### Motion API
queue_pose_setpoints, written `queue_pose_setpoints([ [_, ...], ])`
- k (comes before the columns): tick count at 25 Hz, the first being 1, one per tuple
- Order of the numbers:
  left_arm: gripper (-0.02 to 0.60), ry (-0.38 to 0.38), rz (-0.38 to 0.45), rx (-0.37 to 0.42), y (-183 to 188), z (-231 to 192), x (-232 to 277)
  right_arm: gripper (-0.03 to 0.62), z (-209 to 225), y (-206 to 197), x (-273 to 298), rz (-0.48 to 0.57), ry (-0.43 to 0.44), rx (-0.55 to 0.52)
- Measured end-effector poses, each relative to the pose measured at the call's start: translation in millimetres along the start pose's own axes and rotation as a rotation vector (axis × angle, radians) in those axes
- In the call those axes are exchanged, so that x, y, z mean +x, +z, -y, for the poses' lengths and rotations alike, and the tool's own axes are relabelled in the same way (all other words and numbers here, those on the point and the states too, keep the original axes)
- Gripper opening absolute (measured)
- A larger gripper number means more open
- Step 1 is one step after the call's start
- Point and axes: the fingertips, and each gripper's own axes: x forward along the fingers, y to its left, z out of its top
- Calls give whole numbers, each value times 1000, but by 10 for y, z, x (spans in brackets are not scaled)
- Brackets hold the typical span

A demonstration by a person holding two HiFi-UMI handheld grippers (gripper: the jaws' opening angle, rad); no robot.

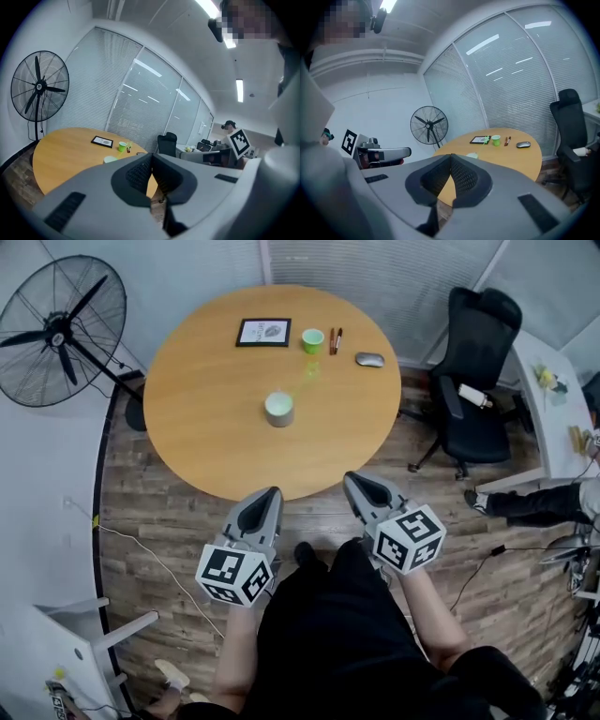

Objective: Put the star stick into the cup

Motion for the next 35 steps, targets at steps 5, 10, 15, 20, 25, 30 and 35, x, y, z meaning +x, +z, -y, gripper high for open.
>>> queue_pose_setpoints([
  [5,-2,-8,11,7,55,85,-41,9,-158,145,-125,45,17,-39],
  [10,-3,-7,26,2,57,179,-80,8,-276,227,-239,67,34,-83],
  [15,-2,-11,22,-1,10,268,-86,8,-314,224,-328,76,39,-86],
  [20,-2,-6,25,-1,-7,293,-82,8,-293,192,-362,80,40,-78],
  [25,-2,-2,26,0,-14,322,-107,8,-313,196,-387,79,52,-87],
  [30,-2,1,23,-3,-29,322,-94,8,-303,174,-384,71,58,-93],
  [35,-2,-4,16,-4,-41,328,-59,8,-275,192,-366,68,59,-92],
])
